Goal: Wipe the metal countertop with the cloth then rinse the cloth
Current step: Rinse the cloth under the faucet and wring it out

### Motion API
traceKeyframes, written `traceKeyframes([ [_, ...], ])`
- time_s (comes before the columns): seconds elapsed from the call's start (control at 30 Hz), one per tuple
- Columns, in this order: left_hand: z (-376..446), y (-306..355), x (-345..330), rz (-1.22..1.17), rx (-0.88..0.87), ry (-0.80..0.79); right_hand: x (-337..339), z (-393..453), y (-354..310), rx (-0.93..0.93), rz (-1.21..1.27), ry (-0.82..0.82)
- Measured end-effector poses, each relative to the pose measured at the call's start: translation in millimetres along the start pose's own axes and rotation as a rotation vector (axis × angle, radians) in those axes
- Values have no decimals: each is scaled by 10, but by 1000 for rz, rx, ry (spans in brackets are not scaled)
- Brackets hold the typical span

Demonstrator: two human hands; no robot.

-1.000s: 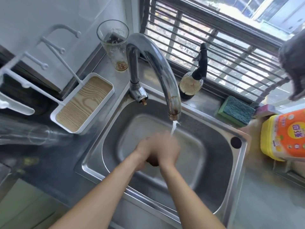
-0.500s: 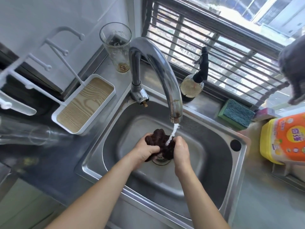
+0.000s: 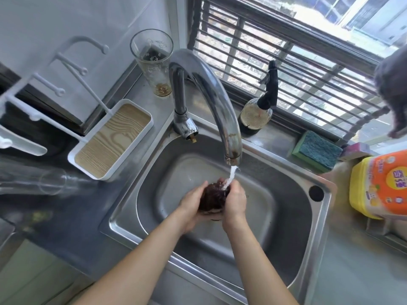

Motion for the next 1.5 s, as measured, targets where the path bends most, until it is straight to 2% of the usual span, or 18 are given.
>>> traceKeyframes([
  [0.07,37,32,37,106,-146,167,11,-46,-9,148,-311,39],
  [0.13,69,86,58,119,-238,236,31,-70,49,152,-503,73],
  [0.2,79,158,67,115,-285,276,22,-150,130,132,-542,31],
  [0.3,59,235,26,163,-311,316,-113,-409,195,342,-488,-14],
  [0.37,35,205,-31,143,-247,248,-138,-429,164,402,-450,37],
  [0.4,19,168,-56,130,-182,182,-114,-325,109,365,-409,79],
  [0.5,-103,72,-173,188,-9,-8,18,83,-49,70,-259,166],
  [0.57,-116,47,-218,126,30,-20,16,165,-87,58,-338,135],
  [0.7,-50,225,-171,21,-82,274,-199,-319,60,363,-387,182],
  [0.77,-4,281,-88,70,-136,421,-242,-495,113,498,-418,134],
  [0.8,-5,272,-68,120,-145,437,-231,-457,103,499,-442,118],
  [0.97,-24,67,-264,310,-110,106,-23,101,-102,94,-380,210],
  [1.07,4,184,-201,240,-89,238,-185,-155,-62,281,-417,191],
  [1.17,-1,278,-96,353,-148,328,-290,-441,77,514,-393,121],
  [1.27,-54,114,-180,316,39,131,-159,-98,29,332,-363,173],
  [1.33,-68,15,-202,357,156,15,-112,107,-57,235,-179,147],
  [1.43,8,-25,-166,267,244,-84,-122,199,-79,192,51,111],
  [1.5,47,-2,-140,193,229,-157,-74,181,-25,150,54,92],
])
Point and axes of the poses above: each hand's wrist, its own z-axis towards the middle knuckle, its own x-axis out of the back of the hand, y = z × x, the point moved 3 cm from there along z, towards the middle knuckle, and after that the axes turned 1 degree about -y, right-handed, at the moved point
